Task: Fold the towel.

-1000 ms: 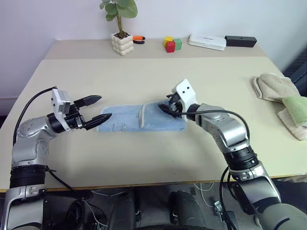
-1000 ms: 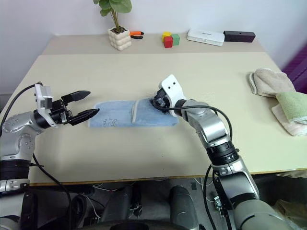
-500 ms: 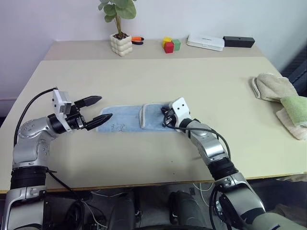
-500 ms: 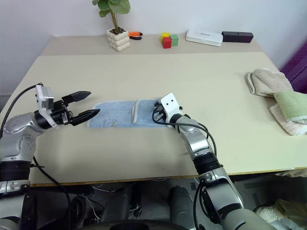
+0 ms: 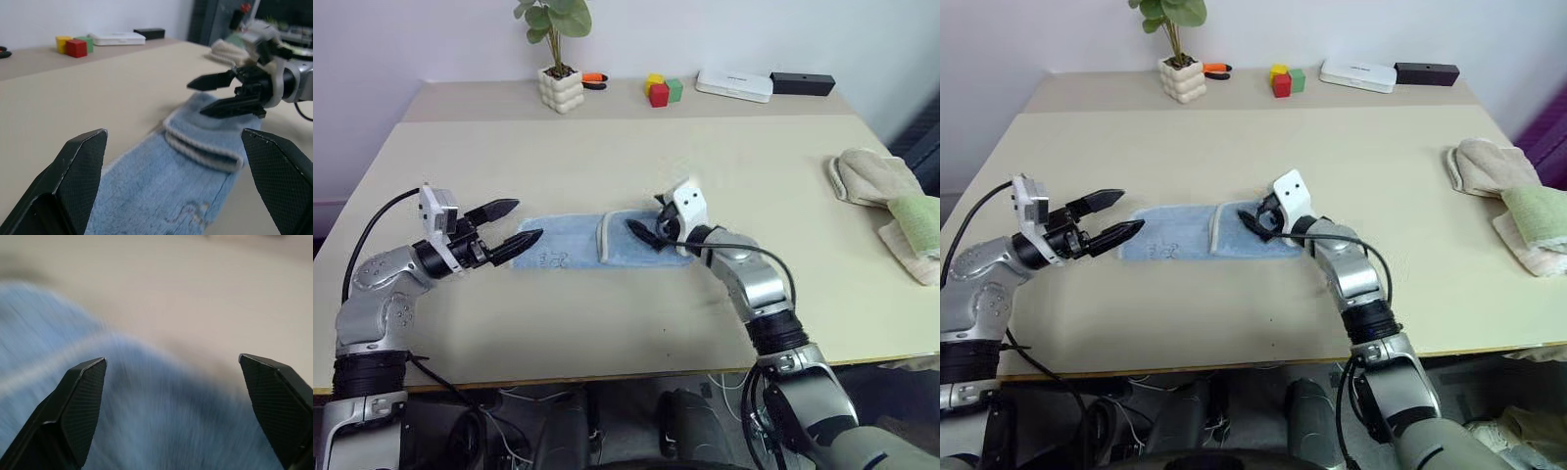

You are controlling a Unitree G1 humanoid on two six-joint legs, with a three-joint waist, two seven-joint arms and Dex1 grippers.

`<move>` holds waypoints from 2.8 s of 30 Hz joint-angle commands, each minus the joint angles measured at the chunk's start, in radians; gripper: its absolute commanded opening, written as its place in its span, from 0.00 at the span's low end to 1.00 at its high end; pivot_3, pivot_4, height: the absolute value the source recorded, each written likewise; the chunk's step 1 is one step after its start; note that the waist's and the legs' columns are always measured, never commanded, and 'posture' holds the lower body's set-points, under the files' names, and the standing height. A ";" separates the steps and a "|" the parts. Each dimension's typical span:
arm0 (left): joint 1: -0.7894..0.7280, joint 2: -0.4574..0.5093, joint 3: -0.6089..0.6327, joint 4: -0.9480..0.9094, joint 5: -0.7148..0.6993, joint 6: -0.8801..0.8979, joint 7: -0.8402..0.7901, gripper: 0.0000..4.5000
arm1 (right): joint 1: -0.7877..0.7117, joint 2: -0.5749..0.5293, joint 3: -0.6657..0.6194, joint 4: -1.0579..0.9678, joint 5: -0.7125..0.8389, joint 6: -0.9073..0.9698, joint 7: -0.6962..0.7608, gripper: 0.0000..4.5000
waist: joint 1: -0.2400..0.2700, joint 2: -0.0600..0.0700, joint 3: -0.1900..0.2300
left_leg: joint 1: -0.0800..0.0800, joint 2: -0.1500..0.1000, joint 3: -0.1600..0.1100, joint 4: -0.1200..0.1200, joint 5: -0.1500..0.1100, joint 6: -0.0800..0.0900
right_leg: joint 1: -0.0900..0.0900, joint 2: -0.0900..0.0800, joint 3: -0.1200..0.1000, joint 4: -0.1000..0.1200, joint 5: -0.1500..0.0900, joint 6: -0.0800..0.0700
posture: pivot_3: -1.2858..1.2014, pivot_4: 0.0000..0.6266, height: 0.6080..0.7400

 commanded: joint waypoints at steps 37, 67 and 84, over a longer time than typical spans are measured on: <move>0.289 -0.233 0.112 -0.149 -1.075 0.509 1.302 1.00 | 0.057 -0.276 -0.012 -0.437 0.206 0.164 0.307 1.00 | 0.016 0.002 -0.003 | 0.003 -0.001 -0.004 0.001 -0.001 0.001 | 0.006 -0.003 -0.003 -0.007 -0.003 -0.008 | 0.52 0.24 0.96; -0.296 -0.297 -0.131 -0.064 -0.718 0.555 0.889 0.01 | 0.186 -0.513 -0.180 -0.347 0.187 0.120 0.374 1.00 | 0.027 0.001 -0.001 | 0.001 -0.002 -0.005 -0.001 -0.001 0.001 | 0.013 0.000 -0.012 -0.016 0.000 -0.006 | 0.52 0.24 0.96; -0.571 -0.520 -0.455 0.428 -0.103 0.371 0.317 0.01 | 0.300 -0.580 -0.318 -0.416 0.203 0.131 0.322 1.00 | 0.032 -0.001 0.001 | -0.001 -0.002 -0.006 0.000 -0.001 0.001 | 0.012 0.000 -0.012 -0.017 0.000 -0.006 | 0.52 0.24 0.96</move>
